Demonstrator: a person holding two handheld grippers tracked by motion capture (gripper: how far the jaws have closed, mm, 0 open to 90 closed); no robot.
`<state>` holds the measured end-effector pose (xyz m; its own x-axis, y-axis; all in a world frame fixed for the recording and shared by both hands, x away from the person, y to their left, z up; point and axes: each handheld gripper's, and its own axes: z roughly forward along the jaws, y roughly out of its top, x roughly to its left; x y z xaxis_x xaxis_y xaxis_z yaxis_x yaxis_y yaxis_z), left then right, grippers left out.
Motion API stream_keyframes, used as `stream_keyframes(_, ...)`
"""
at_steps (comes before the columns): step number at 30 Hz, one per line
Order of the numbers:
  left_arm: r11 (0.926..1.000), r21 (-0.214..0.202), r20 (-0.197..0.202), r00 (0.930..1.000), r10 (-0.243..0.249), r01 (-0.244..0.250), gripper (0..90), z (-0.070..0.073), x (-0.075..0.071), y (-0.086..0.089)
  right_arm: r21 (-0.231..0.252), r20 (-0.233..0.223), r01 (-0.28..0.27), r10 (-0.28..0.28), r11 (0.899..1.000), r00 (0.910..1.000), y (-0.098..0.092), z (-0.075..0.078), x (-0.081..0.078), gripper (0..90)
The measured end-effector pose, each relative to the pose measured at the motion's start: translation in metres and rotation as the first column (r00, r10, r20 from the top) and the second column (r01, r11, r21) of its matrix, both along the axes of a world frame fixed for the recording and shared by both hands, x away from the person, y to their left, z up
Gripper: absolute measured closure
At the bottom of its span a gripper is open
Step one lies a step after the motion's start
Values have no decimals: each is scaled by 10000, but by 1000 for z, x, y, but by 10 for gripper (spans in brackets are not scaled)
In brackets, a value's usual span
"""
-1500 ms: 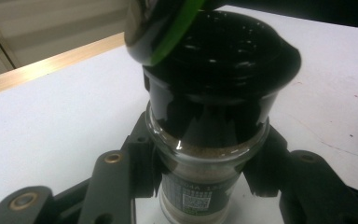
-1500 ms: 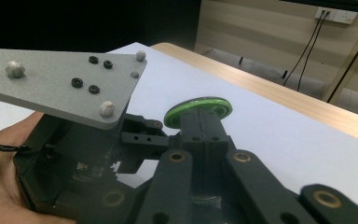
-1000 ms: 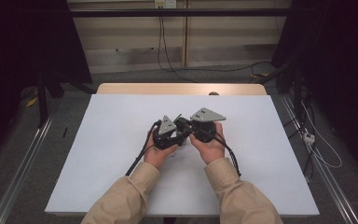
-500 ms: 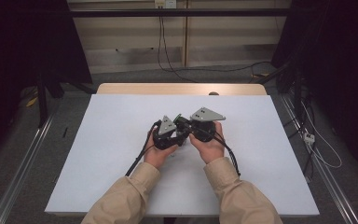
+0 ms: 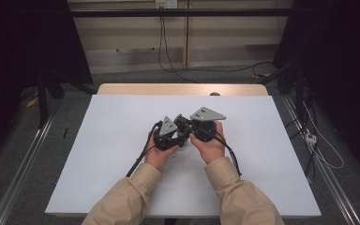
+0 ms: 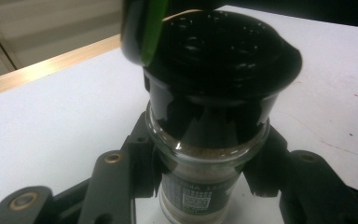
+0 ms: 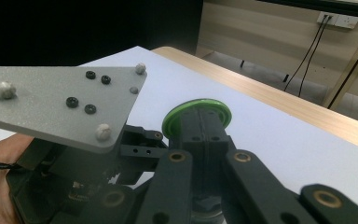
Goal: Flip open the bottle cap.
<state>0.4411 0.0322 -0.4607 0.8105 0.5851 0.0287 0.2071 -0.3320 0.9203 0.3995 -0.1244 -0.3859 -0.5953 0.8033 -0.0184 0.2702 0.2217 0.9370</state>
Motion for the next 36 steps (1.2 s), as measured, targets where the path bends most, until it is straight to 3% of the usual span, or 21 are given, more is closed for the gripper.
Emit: stream_keyframes(36,10000,-48,56,10000,23,-22,534,0,-1,0,-61,30,-75,75,10000,10000,5,3,7,900)
